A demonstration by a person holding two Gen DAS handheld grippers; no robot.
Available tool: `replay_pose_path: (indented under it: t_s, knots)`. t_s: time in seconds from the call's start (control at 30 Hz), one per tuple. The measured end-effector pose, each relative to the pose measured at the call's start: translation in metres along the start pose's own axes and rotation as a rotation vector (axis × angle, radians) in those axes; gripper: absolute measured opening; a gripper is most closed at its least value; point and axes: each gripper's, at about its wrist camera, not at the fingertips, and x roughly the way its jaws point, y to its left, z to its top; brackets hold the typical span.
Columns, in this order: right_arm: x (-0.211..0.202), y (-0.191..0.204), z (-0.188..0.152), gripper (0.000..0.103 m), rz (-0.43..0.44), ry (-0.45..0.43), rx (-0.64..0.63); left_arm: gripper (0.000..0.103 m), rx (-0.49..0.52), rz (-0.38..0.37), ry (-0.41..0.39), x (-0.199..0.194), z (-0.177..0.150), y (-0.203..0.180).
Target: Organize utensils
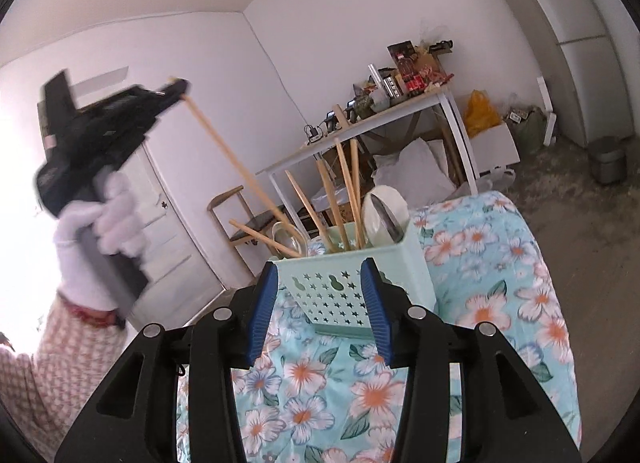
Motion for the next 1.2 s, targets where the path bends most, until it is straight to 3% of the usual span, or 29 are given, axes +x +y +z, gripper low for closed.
replay_pose_path:
  t_s: [0.23,0.37,0.43,0.63,0.73,0.87,1.0,1.2]
  knots:
    - [-0.003,-0.017,-0.002,0.043,0.0,0.0,0.029,0.006,0.024,0.078,0.045,0.051,-0.026,-0.012]
    - [-0.005,-0.02,-0.005,0.043,-0.006,0.004,0.032,0.007,-0.025,0.088,0.093,0.064,-0.038,-0.007]
    - [-0.005,-0.02,-0.007,0.043,-0.011,0.012,0.033,0.024,-0.064,0.089,0.102,0.063,-0.039,0.0]
    - [-0.007,-0.014,-0.01,0.043,-0.036,0.039,0.019,0.047,-0.103,0.075,0.055,0.025,-0.03,0.007]
    - [-0.012,-0.004,-0.008,0.045,-0.051,0.041,-0.013,0.053,-0.11,0.056,0.047,-0.006,-0.027,0.009]
    - [-0.017,0.012,-0.009,0.054,-0.078,0.045,-0.056,0.064,-0.135,0.044,0.098,-0.04,-0.035,0.021]
    - [-0.018,0.028,-0.016,0.07,-0.133,0.06,-0.097,0.078,-0.158,0.057,0.156,-0.07,-0.053,0.038]
    - [-0.008,0.051,-0.024,0.088,-0.311,0.091,-0.172,0.087,-0.165,0.155,0.253,-0.105,-0.093,0.064]
